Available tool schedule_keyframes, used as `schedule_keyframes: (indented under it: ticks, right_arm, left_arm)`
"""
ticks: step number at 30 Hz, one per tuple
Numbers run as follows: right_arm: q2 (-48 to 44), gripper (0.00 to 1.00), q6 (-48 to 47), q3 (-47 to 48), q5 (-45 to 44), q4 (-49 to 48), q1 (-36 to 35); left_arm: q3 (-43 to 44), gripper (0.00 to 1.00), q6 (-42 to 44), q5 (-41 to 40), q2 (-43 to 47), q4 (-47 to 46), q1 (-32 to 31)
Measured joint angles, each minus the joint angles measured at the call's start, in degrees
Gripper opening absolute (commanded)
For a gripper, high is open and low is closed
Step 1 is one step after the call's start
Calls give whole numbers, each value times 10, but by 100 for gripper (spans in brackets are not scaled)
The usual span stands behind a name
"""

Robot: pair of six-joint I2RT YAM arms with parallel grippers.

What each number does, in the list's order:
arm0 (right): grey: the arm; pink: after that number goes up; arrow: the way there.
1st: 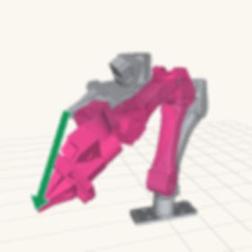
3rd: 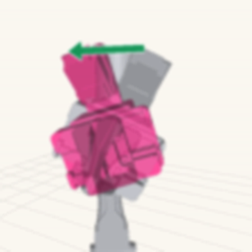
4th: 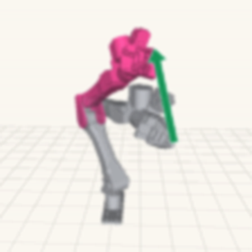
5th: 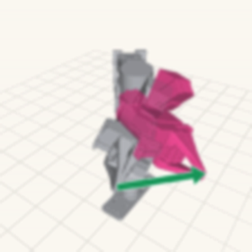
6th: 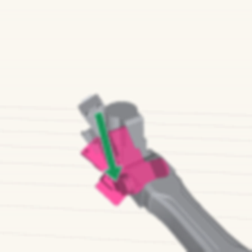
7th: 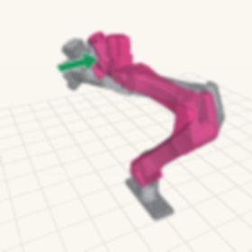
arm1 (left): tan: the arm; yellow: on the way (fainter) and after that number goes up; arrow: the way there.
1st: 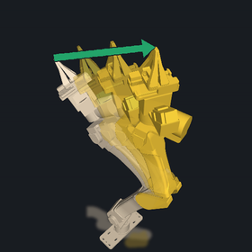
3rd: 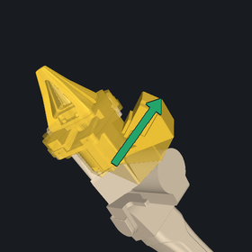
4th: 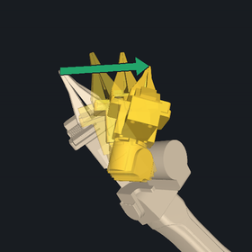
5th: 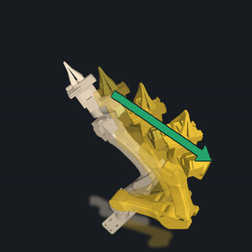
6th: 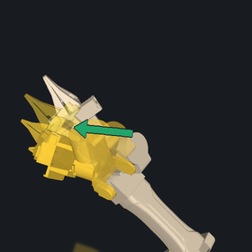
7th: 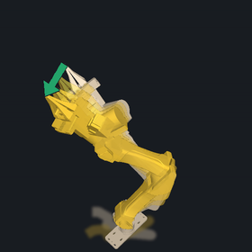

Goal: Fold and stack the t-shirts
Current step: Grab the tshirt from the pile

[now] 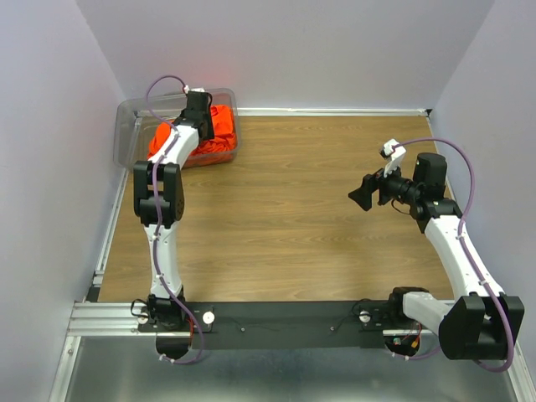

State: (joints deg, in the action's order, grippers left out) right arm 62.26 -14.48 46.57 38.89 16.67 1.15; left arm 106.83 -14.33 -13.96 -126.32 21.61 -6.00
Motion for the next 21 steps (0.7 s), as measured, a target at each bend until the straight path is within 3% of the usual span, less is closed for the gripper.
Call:
schedule_keyframes:
  ticks: [8,11,12,13,21]
  right_arm:
    - [0,100,0,0,0,0,0]
    - [0,100,0,0,0,0,0]
    - [0,100,0,0,0,0,0]
    - [0,100,0,0,0,0,0]
    - [0,100,0,0,0,0,0]
  left_arm:
    - [4,33,27,-20,-17,18,0]
    - [4,15,35,-25,-17,19,0]
    - [4,3,40,-26,-17,19,0]
    - [4,0,42,-26,-17,19,0]
    - [-5,0,45,-20,49,16,0]
